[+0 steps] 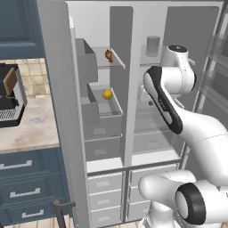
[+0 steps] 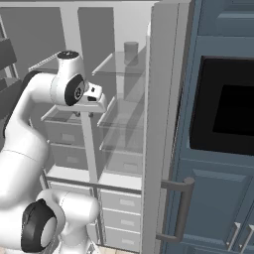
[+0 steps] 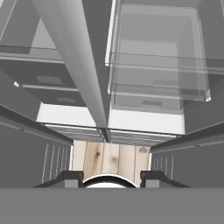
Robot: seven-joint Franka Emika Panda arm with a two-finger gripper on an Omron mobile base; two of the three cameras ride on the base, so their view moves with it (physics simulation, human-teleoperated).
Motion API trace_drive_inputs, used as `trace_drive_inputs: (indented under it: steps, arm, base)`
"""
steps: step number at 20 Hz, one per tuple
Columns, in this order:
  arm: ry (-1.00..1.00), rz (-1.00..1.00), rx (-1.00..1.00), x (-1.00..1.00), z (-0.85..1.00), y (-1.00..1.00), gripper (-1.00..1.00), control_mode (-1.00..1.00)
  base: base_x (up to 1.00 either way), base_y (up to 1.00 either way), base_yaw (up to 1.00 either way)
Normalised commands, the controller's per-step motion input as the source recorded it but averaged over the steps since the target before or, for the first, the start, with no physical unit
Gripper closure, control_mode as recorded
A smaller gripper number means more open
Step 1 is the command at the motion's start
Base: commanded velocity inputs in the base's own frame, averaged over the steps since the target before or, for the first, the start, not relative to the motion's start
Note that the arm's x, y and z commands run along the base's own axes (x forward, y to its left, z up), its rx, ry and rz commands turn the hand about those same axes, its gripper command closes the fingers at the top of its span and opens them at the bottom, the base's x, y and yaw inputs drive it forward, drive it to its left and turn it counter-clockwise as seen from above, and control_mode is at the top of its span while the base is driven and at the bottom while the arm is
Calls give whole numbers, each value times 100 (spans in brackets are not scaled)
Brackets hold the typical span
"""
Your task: Pick up the frozen chicken drumstick from the freezer, place it on any shelf in the fridge, and close the fridge and freezer doors when done.
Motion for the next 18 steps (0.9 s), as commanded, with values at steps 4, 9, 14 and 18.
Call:
trace_drive_inputs:
  steps: [4,9,14,18]
  arm:
    - [0,0,0,-1,0,0,-100,-100]
    - [-3,0,0,-31,0,5,-100,-100]
    - [-12,1,0,-61,0,0,-100,-100]
    - [-3,0,2,-27,0,0,-100,-100]
  base:
    - [0,0,0]
    - [0,0,0]
    - [0,0,0]
    - [0,0,0]
